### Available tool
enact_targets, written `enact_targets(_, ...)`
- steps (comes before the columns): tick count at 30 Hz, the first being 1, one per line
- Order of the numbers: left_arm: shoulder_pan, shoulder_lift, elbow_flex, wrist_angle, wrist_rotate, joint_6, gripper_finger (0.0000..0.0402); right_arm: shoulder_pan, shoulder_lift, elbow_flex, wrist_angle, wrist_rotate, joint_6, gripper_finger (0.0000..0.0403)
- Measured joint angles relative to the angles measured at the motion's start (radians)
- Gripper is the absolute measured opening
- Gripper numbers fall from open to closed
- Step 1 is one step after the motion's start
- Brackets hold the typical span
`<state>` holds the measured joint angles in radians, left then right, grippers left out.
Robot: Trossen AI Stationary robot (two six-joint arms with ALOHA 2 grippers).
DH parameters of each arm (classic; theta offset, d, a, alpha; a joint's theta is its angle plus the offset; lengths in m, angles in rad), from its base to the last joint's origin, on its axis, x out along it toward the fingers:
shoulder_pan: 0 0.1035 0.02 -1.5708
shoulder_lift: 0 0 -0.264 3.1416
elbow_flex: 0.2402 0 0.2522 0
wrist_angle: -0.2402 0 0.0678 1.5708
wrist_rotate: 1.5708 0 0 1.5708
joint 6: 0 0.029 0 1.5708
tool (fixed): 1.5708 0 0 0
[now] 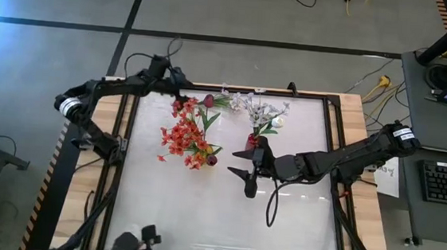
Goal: Sort flowers into vase by color
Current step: Put the white flowers into the red flower vase
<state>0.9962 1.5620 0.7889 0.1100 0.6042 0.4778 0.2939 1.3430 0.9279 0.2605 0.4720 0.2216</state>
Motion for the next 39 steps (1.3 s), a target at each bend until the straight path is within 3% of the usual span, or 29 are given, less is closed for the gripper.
enact_targets(5,-0.03,0.053,0.06,-0.048,-0.098,0.002,0.0311,0.0,0.0,0.0,0.044,0.0,0.005,0.0233)
enact_targets(14,-0.062,0.188,0.223,-0.349,-0.11,0.084,0.0311,-0.007,0.0,0.029,0.074,0.002,0.004,0.0233)
enact_targets(30,-0.141,0.284,0.272,-0.355,-0.387,0.071,0.0311,-0.007,0.0,0.037,0.067,0.001,0.004,0.0233)
enact_targets(39,-0.145,0.302,0.284,-0.355,-0.436,0.059,0.0311,-0.007,0.0,0.037,0.066,0.001,0.004,0.0233)
